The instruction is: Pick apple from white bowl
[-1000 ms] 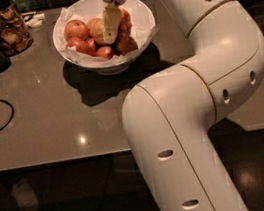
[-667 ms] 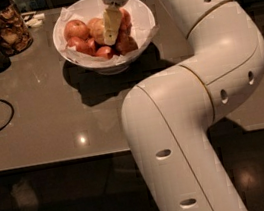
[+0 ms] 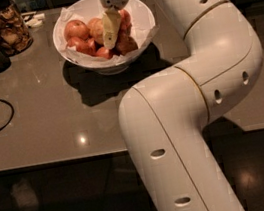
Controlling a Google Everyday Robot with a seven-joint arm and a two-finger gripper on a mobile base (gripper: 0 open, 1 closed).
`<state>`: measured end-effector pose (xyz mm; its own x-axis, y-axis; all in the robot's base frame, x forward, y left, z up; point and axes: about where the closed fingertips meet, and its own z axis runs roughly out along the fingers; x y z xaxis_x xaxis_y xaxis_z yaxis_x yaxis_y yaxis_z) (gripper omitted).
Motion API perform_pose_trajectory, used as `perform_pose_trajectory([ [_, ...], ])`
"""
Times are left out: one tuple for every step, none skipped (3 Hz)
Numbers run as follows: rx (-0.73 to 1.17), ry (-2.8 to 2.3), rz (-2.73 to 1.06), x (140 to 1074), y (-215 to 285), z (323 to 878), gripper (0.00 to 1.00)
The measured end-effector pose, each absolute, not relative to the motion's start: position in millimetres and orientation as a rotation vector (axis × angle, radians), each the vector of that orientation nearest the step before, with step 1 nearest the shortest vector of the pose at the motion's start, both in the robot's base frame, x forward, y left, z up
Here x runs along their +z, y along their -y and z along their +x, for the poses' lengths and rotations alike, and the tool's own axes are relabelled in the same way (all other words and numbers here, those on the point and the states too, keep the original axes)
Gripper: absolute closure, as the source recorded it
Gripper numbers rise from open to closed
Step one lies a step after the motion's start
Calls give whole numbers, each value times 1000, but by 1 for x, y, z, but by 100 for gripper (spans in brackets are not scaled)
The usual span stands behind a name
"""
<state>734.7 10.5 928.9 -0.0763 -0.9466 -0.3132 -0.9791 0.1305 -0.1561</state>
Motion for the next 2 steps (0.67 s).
perform_pose_trajectory([
  [134,-2079,-1867,929,-11,735,41],
  [134,-2079,-1867,929,-11,735,64],
])
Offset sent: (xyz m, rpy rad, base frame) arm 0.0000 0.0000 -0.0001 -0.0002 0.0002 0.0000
